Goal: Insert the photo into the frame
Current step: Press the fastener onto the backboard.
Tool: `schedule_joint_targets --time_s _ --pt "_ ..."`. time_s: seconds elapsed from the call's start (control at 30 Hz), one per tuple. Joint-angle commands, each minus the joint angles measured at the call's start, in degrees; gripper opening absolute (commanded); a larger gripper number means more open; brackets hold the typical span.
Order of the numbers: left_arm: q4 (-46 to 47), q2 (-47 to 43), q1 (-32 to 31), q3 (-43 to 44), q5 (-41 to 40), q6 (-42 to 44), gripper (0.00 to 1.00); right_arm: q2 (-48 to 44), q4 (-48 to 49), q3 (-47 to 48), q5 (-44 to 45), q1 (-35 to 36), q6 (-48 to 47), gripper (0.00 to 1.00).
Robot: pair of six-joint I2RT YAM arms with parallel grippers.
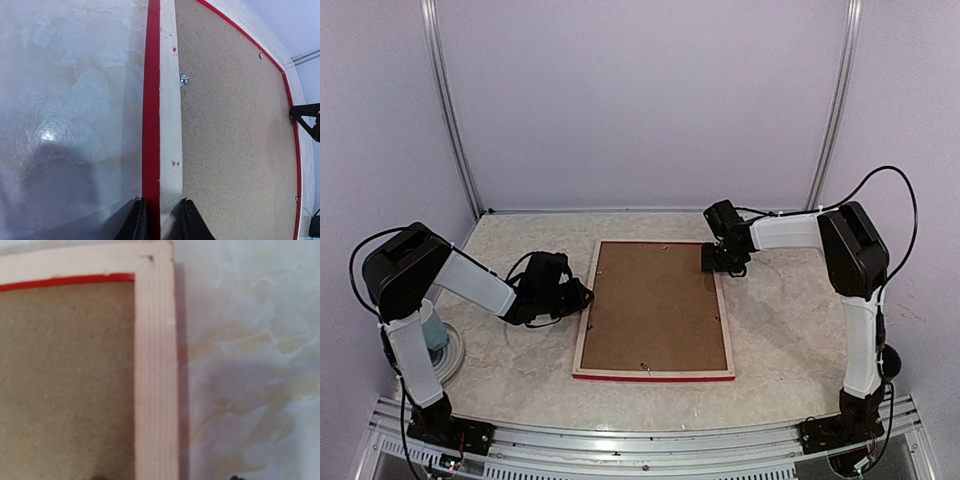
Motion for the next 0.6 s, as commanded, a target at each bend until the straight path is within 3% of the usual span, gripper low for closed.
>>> schedule_joint_targets --time_s 0.0,0.57 --pt "-14.1 4.8 -0.2 -2.5 3.2 -1.3 0.11 1.2 -0.2 -2.6 -0.8 -0.5 -0.5 0.56" --pt "-14.1 4.8 -0.2 -2.7 3.5 -1.4 0.11 -2.3 1.4 -7.9 -2.1 -1.3 -1.3 0.4"
